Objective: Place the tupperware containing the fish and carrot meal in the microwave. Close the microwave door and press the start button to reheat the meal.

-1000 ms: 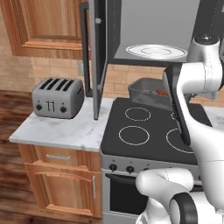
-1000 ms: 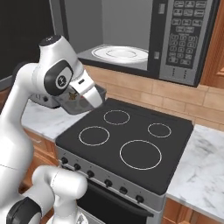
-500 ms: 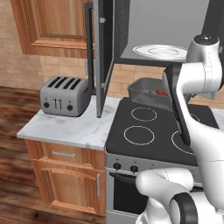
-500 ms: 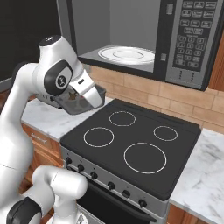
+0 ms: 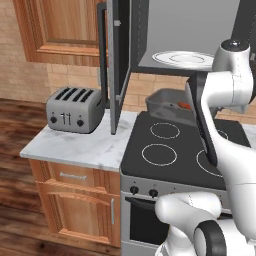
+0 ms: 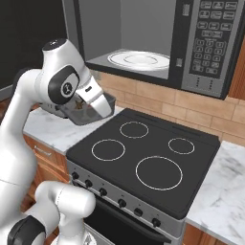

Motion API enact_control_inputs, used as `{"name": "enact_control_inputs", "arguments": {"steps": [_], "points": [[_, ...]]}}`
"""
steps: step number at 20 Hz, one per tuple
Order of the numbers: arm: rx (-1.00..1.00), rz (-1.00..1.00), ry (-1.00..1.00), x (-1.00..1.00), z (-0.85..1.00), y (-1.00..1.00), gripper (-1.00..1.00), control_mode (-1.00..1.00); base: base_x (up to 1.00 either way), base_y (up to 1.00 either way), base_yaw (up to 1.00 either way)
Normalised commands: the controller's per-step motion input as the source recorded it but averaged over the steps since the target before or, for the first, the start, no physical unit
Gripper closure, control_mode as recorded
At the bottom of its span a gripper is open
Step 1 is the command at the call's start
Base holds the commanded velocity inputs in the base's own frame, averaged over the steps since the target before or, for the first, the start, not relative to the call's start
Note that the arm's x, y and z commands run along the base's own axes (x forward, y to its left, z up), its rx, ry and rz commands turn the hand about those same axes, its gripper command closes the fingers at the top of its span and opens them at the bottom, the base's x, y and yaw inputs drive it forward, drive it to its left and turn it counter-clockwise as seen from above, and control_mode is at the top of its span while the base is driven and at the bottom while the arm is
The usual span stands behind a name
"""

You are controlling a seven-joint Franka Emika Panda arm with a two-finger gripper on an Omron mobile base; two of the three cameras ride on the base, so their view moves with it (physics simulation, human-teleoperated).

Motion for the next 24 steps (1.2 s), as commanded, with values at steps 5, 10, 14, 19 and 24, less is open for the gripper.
{"name": "enact_control_inputs", "arguments": {"steps": [5, 10, 14, 19, 24], "points": [[0.0, 0.0, -0.08, 0.0, 0.11, 0.0, 1.0, -1.0, 0.0, 0.0, 0.0], [0.0, 0.0, -0.04, 0.0, 0.09, 0.0, 1.0, -1.0, 0.0, 0.0, 0.0], [0.0, -0.01, -0.05, 0.0, 0.14, 0.0, 1.0, -1.0, 0.0, 0.0, 0.0], [0.0, -0.03, -0.14, -0.02, 0.32, -0.12, 1.0, -1.0, 0.0, 0.0, 0.0], [0.0, -0.03, -0.12, -0.08, 0.32, -0.02, 1.0, -1.0, 0.0, 0.0, 0.0]]}}
